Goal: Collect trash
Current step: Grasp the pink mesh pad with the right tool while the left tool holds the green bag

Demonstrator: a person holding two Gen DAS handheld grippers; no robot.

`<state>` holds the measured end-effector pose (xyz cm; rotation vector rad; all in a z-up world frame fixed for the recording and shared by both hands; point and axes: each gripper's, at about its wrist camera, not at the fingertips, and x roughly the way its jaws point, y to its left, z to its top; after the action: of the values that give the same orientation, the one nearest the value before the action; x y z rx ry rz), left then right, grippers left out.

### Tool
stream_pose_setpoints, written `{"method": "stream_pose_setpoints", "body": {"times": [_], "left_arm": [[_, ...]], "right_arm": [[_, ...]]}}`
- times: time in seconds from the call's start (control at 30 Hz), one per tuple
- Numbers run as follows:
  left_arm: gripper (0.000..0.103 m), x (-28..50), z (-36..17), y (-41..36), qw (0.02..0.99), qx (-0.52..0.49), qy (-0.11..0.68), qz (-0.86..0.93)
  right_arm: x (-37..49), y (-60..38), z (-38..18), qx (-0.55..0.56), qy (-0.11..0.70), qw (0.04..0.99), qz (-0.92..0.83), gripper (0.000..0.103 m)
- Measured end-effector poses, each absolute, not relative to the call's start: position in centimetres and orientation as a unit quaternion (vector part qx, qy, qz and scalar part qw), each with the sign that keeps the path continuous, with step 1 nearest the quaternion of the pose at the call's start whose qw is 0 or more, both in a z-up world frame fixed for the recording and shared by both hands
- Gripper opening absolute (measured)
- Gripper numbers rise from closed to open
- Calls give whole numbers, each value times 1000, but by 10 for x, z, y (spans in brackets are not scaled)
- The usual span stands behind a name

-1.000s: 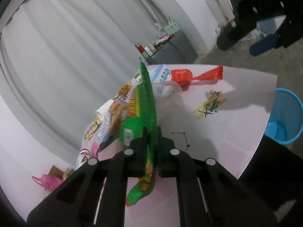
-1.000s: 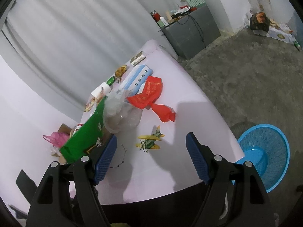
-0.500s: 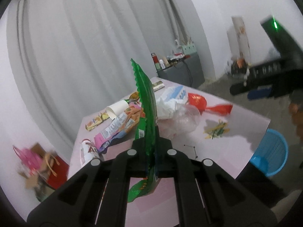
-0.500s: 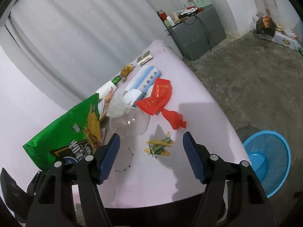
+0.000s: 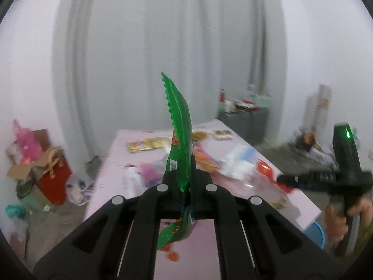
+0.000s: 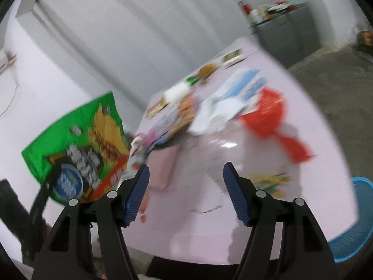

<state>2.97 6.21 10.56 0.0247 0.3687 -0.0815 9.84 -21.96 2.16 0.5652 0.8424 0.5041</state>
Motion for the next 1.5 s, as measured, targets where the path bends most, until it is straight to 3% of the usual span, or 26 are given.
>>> {"method": "stream_pose_setpoints", "body": {"times": [0.2,0.37,0.5,0.87,0.93,1.23,1.5], "left_arm": [[2,30,98,108,982,-15,188,28],[2,30,92,133,979,-33,194,49],[2,27,89,147,979,-45,191,56],[2,18,87,173,978,-60,188,69],[2,17,88,174,978,-60,188,71],[2,13,95,161,981,-51,180,58],[2,11,100,144,983,-37,172,44]], "right_arm": [[128,-152,0,250,462,806,272,66],[159,-103,0,221,492,803,253,84],[183,-62,-2,170,508,813,228,90],[218,-22,-42,104,550,809,181,90],[214,-26,-43,102,545,812,182,78],[203,-60,-41,151,544,799,207,44],[179,-85,-31,172,522,805,224,33]]}}
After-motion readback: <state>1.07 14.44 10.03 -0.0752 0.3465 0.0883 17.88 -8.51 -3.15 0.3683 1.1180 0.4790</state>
